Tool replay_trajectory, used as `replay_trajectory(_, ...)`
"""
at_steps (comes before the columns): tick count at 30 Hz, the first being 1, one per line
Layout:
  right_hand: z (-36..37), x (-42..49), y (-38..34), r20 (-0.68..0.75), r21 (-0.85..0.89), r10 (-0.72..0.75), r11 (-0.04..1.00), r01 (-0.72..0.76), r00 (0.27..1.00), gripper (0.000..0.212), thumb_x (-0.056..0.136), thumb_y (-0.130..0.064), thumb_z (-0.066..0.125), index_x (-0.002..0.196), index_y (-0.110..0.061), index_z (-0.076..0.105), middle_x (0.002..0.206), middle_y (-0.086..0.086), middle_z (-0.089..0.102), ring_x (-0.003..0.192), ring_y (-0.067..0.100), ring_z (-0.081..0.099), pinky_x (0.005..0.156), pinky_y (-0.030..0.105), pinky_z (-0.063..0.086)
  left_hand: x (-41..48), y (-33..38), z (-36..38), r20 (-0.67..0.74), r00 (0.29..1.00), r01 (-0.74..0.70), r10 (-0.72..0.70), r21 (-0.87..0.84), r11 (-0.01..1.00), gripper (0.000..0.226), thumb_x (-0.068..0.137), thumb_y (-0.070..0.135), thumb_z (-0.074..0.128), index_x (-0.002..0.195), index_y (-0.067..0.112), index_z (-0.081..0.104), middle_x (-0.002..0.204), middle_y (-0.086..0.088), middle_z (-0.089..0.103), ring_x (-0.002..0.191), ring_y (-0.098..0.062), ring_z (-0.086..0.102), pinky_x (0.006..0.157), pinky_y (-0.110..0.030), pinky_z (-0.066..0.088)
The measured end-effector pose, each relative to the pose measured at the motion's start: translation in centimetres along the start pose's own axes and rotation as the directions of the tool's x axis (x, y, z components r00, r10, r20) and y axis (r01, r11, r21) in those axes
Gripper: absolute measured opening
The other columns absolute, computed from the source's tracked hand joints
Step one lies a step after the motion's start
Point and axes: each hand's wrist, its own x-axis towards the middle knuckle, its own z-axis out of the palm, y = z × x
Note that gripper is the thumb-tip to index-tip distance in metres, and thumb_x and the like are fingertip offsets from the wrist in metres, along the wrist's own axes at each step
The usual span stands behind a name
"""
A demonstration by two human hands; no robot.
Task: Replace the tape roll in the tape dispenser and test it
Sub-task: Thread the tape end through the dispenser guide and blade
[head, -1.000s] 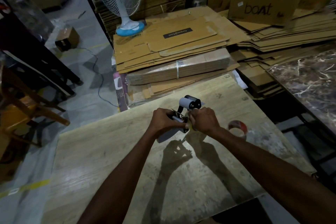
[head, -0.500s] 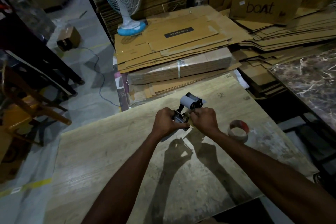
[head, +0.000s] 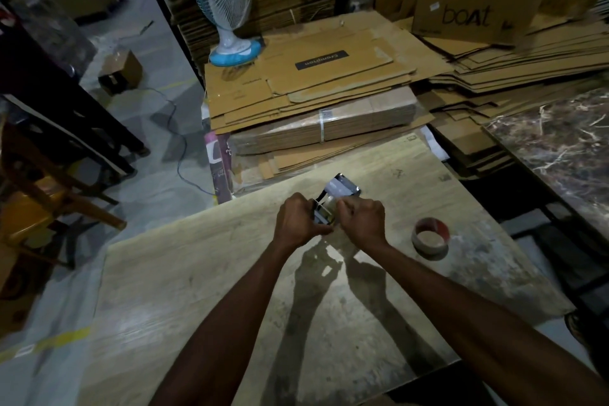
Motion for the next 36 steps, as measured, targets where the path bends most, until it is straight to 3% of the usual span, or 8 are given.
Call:
replay_trajectory(5, -0.9, 1.3, -0.3, 0.093, 0.169, 0.024, 0.985, -0.04, 0.995, 0.033, 0.093, -0.026, 0.057, 0.061, -0.024, 0.064, 0.048, -0.006, 0.053, 0.04, 0.008, 0.047, 0.046, 0.023, 0.043, -0.3, -1.0, -0.5, 0.018, 1.0, -0.023, 0.022, 0.053, 0.998, 0.045, 0.063, 0.04, 0.097, 0.089, 0.012, 0.074, 0.095, -0.004, 0.061, 0.079, -0.016, 0.054, 0.063, -0.029, 0.045)
replay_trajectory(11, -1.5, 2.3, -0.8, 0.264, 0.313, 0.118, 0.928, -0.201, 0.957, 0.026, 0.089, -0.018, 0.065, 0.066, -0.009, 0.074, 0.055, 0.004, 0.067, 0.053, 0.023, 0.066, 0.052, 0.028, 0.053, -0.1, -1.0, -1.3, 0.034, 0.997, -0.071, 0.068, 0.114, 0.991, 0.044, 0.06, 0.038, 0.098, 0.076, 0.02, 0.062, 0.096, -0.006, 0.059, 0.081, -0.022, 0.056, 0.066, -0.035, 0.053)
replay_trajectory(14, -1.6, 2.8, -1.2, 0.263, 0.426, 0.151, 0.868, -0.255, 0.953, 0.027, 0.087, -0.025, 0.07, 0.067, -0.007, 0.075, 0.057, 0.005, 0.069, 0.053, 0.022, 0.067, 0.052, 0.031, 0.056, -0.4, -1.2, -1.2, 0.039, 0.997, -0.073, 0.068, 0.122, 0.99, 0.04, 0.061, 0.037, 0.098, 0.077, 0.021, 0.065, 0.099, -0.005, 0.059, 0.082, -0.022, 0.056, 0.066, -0.035, 0.053)
replay_trajectory(18, -2.1, 2.8, -1.6, 0.35, 0.538, 0.23, 0.744, -0.395, 0.908, 0.022, 0.084, -0.02, 0.076, 0.065, -0.009, 0.074, 0.057, 0.004, 0.068, 0.049, 0.014, 0.064, 0.047, 0.025, 0.051, -0.5, -1.8, -0.9, 0.027, 0.998, -0.057, 0.054, 0.114, 0.992, 0.045, 0.063, 0.035, 0.097, 0.093, 0.01, 0.075, 0.1, -0.003, 0.055, 0.084, -0.02, 0.053, 0.059, -0.025, 0.034)
replay_trajectory(25, -3.4, 3.4, -1.6, 0.359, 0.631, 0.302, 0.619, -0.468, 0.883, 0.028, 0.085, -0.009, 0.073, 0.058, -0.015, 0.067, 0.05, 0.0, 0.06, 0.042, 0.004, 0.052, 0.045, 0.019, 0.043, -0.7, -2.3, -1.6, -0.038, 0.995, -0.088, 0.09, 0.043, 0.995, 0.047, 0.06, 0.04, 0.098, 0.092, 0.013, 0.078, 0.094, -0.003, 0.059, 0.081, -0.02, 0.054, 0.061, -0.03, 0.04)
replay_trajectory(28, -3.1, 3.4, -1.6, 0.322, 0.581, 0.31, 0.681, -0.445, 0.895, 0.027, 0.088, -0.014, 0.068, 0.061, -0.015, 0.067, 0.058, 0.002, 0.062, 0.052, 0.011, 0.055, 0.052, 0.028, 0.047, -0.8, -2.3, -1.8, -0.057, 0.994, -0.097, 0.098, 0.014, 0.995, 0.045, 0.058, 0.041, 0.098, 0.089, 0.014, 0.078, 0.092, -0.004, 0.06, 0.079, -0.021, 0.055, 0.063, -0.033, 0.047)
replay_trajectory(32, -2.7, 3.4, -1.6, 0.323, 0.189, 0.139, 0.96, -0.207, 0.936, 0.027, 0.1, -0.027, 0.043, 0.086, -0.009, 0.058, 0.079, 0.009, 0.059, 0.074, 0.025, 0.055, 0.062, 0.032, 0.037, -0.7, -2.1, -1.7, -0.057, 0.996, -0.071, 0.073, 0.033, 0.997, 0.045, 0.058, 0.036, 0.098, 0.09, 0.012, 0.078, 0.091, -0.004, 0.059, 0.077, -0.021, 0.054, 0.06, -0.028, 0.038)
replay_trajectory(36, -2.0, 4.1, -1.6, 0.377, -0.015, 0.09, 0.996, -0.091, 0.922, 0.038, 0.096, -0.033, 0.029, 0.09, -0.011, 0.058, 0.094, 0.012, 0.061, 0.09, 0.033, 0.056, 0.08, 0.041, 0.042, -0.8, -2.4, -1.0, -0.043, 0.998, -0.034, 0.036, 0.06, 0.998, 0.045, 0.057, 0.035, 0.097, 0.092, 0.013, 0.078, 0.09, -0.003, 0.058, 0.075, -0.021, 0.055, 0.059, -0.026, 0.037)
